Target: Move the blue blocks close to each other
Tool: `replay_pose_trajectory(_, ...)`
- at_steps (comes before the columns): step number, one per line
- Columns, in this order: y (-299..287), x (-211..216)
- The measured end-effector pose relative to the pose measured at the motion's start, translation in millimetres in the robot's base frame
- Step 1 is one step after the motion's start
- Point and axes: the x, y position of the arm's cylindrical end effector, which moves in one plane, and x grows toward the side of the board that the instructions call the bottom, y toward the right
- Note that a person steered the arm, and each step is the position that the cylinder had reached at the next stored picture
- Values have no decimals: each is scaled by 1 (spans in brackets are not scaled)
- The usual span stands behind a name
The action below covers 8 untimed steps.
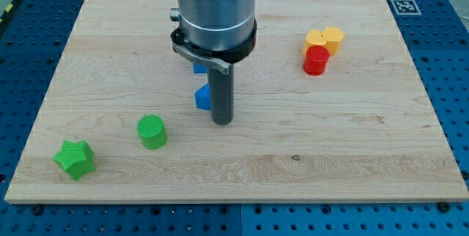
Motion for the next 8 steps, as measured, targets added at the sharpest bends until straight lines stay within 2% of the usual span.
replay_pose_trajectory(4, -32, -39)
replay_pose_trajectory(6, 37, -41)
replay_pose_trajectory(8, 40, -119)
